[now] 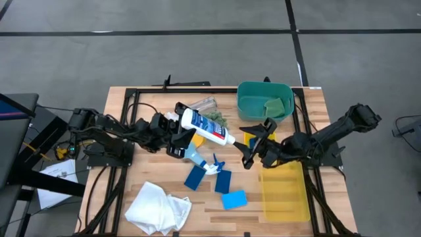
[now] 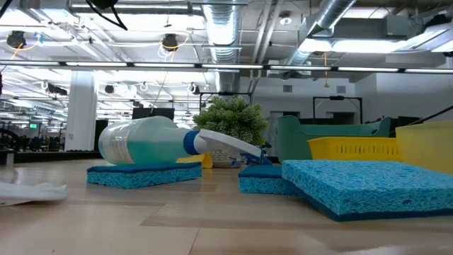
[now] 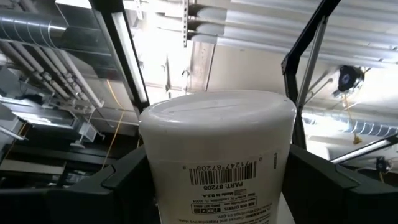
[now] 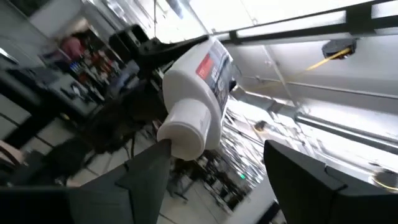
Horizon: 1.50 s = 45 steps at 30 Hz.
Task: Pick & Place Kitchen Items
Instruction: Put the white bottle into the yellow bin
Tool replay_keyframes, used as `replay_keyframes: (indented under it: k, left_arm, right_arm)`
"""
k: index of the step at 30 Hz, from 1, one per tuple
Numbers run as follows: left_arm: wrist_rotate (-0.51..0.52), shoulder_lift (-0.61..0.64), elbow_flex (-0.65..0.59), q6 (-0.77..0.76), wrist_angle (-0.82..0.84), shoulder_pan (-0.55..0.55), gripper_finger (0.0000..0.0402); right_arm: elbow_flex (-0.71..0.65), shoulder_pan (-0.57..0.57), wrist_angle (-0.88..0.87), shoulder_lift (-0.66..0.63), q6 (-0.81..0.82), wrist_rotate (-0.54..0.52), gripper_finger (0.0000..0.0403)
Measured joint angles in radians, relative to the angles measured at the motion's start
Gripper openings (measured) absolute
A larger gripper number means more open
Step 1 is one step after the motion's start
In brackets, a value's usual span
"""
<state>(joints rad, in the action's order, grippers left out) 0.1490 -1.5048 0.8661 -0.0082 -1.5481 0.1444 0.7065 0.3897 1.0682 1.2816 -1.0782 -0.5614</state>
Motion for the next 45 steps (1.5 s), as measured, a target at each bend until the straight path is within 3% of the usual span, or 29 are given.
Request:
replay_keyframes:
  k: [5,14,25,45]
  left_arm:
    - [0.0,0.003,0.0,0.0,-0.014,0.001,0.0279]
    - [0.0,0.002,0.002,-0.001,-0.022,0.001,0.028]
    - [0.008,0.008,-0.003,0.01,-0.012,-0.001,0.028]
    - [-0.026,0.002,0.042,-0.019,-0.013,0.0,0.028]
  right_arm:
    - [0.033,-0.035,-0.026,0.039,0.04,0.062,0.0249]
    - [0.091,-0.037,0.014,0.135,-0.013,0.063,0.0249]
    - [0.096,-0.036,0.035,0.132,-0.007,0.031,0.0249]
    - [0.093,-0.071,0.066,0.133,0.04,0.098,0.0249]
